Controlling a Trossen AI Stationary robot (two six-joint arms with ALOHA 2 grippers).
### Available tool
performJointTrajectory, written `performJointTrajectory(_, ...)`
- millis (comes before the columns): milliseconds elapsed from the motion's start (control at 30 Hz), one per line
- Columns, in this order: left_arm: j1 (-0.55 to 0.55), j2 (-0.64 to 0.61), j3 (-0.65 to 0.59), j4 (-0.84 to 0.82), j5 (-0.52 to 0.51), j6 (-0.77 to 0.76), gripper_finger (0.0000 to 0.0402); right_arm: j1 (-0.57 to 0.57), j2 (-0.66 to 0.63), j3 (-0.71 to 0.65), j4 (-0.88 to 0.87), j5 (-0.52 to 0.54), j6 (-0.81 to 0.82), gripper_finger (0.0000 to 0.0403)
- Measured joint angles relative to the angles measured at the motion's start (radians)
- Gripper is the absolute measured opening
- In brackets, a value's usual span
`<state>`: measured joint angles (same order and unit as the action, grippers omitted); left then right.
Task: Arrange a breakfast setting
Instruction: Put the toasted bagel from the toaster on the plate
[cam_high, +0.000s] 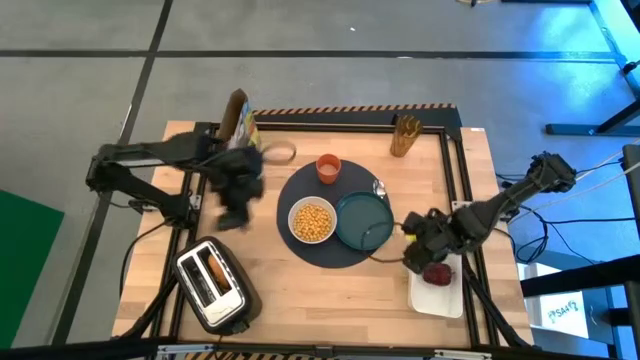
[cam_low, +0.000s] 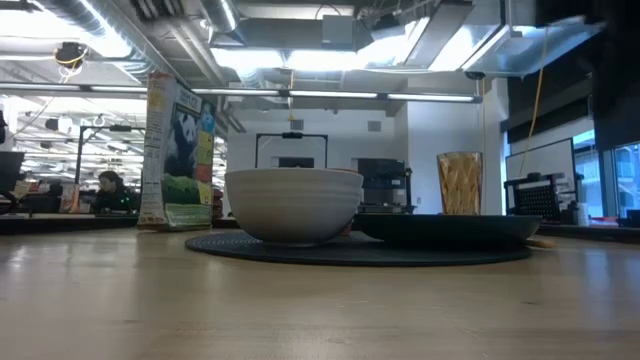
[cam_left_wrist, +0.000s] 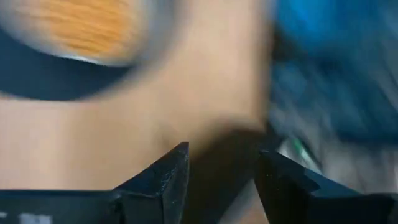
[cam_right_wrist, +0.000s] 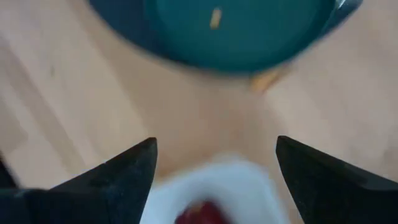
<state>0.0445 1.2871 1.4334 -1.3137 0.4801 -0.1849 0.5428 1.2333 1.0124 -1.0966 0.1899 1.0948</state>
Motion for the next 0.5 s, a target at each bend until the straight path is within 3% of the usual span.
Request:
performJointTrajectory(67, -0.063, -0.017, 0.069, -0.126, 0.069, 0.175, 0.0153, -0.046, -0.008, 0.01, 0.005, 0.063, -0.079, 0.0313)
performJointTrajectory(167, -0.137, -0.057, 0.104, -0.179, -0.014, 0.338, 0.0141, -0.13, -0.014, 0.011, 0.013, 0.121, -0.219, 0.0308)
performJointTrajectory(233, -0.18, -0.063, 0.075, -0.154, -0.04, 0.342, 0.0136, -0.19, -0.014, 0.011, 0.026, 0.134, -0.283, 0.0308)
performJointTrajectory(333, -0.254, -0.05, -0.005, -0.098, 0.003, 0.332, 0.0131, -0.266, -0.014, 0.011, 0.062, 0.141, -0.333, 0.0308)
performJointTrajectory(500, -0.344, -0.046, -0.134, 0.028, 0.039, 0.322, 0.0122, -0.316, -0.014, 0.01, 0.116, 0.167, -0.37, 0.0308)
